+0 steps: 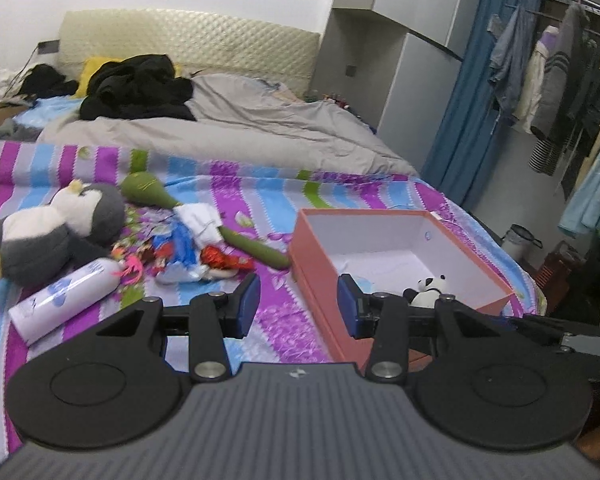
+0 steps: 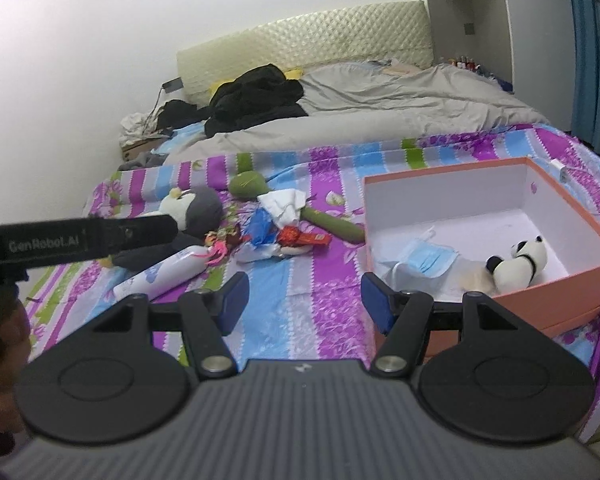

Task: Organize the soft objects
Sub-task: 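Withdraw both open tools from the box toward the candy pile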

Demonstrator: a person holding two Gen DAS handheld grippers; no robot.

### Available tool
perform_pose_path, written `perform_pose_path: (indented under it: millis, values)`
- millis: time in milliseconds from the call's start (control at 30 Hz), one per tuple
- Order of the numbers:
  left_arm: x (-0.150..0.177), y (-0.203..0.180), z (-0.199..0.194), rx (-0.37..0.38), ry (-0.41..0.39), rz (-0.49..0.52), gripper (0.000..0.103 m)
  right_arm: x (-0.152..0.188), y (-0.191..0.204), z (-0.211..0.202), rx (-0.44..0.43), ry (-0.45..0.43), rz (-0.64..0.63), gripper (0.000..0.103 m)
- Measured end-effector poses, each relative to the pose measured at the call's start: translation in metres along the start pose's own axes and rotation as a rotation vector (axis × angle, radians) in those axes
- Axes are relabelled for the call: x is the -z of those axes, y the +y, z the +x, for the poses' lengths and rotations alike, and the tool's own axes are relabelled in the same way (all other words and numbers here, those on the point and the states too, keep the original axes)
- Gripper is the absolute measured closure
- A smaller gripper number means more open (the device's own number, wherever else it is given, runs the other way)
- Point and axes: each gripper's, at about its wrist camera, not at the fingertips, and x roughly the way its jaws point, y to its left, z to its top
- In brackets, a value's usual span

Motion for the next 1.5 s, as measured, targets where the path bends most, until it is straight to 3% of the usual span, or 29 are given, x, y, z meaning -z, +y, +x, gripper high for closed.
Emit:
perform_pose_path:
  millis: [300,533,1500]
  values:
    - [0.021,0.025,-0.016,-0.061,0.007,-0.057,0.055,0.017,0.019,0.006,-0.019,0.042,-0.029,0.039]
    - [0.029,0.043,-0.005,-0.084,0.032,-0.096,0.055,0.027,0.027,0.017,-0.037,0.074,-0.043,0.039]
    - [0.034,0.139,0.117,-0.186,0.100,-0.174,0.055,0.011,0.030,0.124,-0.054,0.089,-0.051,0.039]
